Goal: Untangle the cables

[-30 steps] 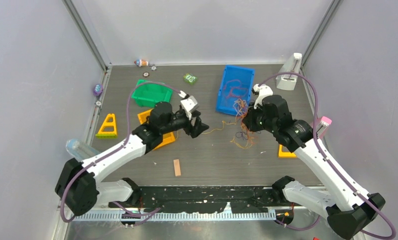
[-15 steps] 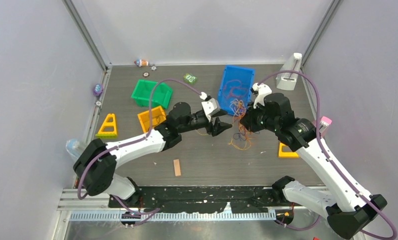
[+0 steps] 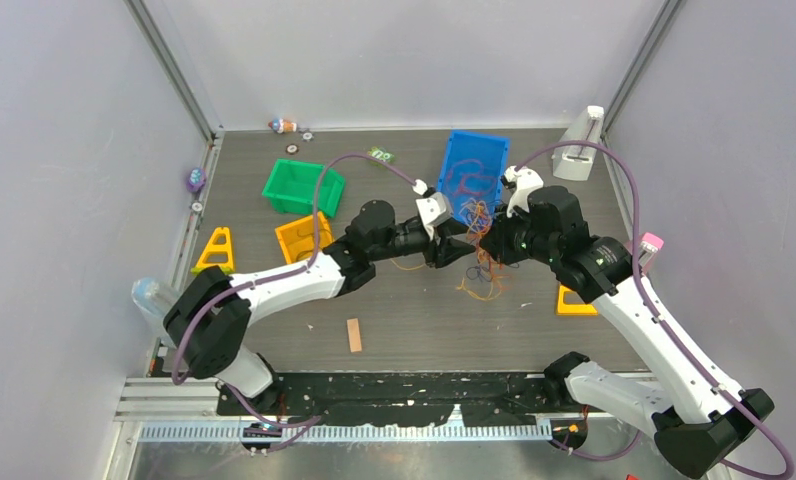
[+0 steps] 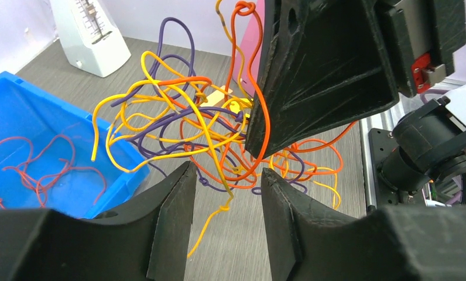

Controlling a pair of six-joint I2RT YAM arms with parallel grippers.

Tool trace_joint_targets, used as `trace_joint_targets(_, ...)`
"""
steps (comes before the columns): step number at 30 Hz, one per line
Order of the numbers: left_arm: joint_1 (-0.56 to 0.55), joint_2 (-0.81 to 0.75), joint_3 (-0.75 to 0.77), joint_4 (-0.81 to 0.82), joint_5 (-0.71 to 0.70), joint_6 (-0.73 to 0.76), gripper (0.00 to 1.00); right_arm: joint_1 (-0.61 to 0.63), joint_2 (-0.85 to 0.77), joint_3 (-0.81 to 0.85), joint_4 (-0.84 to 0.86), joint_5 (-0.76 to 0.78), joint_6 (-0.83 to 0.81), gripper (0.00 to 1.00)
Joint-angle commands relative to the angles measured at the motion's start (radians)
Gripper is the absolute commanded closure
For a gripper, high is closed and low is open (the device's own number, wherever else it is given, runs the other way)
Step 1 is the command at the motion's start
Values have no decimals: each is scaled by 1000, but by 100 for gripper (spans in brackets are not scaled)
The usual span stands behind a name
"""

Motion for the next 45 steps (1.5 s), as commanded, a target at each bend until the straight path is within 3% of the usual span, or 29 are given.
trace_joint_targets(1, -6, 16, 38, 25, -11, 6, 53, 4, -23, 17, 43, 7, -3, 95)
trace_joint_targets(14, -10, 58, 52, 35, 8, -12, 67, 4, -37, 1, 55, 13, 9, 95)
trace_joint_targets(15, -10, 61, 55, 34, 11, -16, 70, 4, -38, -1, 57, 12, 11, 95)
trace_joint_targets(18, -10, 59, 62, 16, 16, -10, 99, 4, -40, -7, 59, 14, 13, 95)
trace_joint_targets(19, -10, 53, 58, 14, 15, -9, 100, 4, -41, -17, 59, 16, 16, 95)
trace_joint_targets(22, -3, 8, 29, -6, -17, 0, 100, 4, -45, -46, 51, 114, 38, 95)
trace_joint_targets(25, 39, -58, 6, -109, -102, 5, 100, 2, -51, -119, 35, 307, 94, 95)
trace_joint_targets(33, 307, -255, -105, -325, -172, -150, 100, -144, -48, -322, -8, 532, 328, 95)
trace_joint_targets(38, 343, -250, -54, -535, -232, -137, 100, -279, -119, -405, 26, 470, 419, 95)
trace_joint_targets(45, 344, -88, 110, -794, -270, -160, 100, -283, -71, -406, 135, 226, 278, 94)
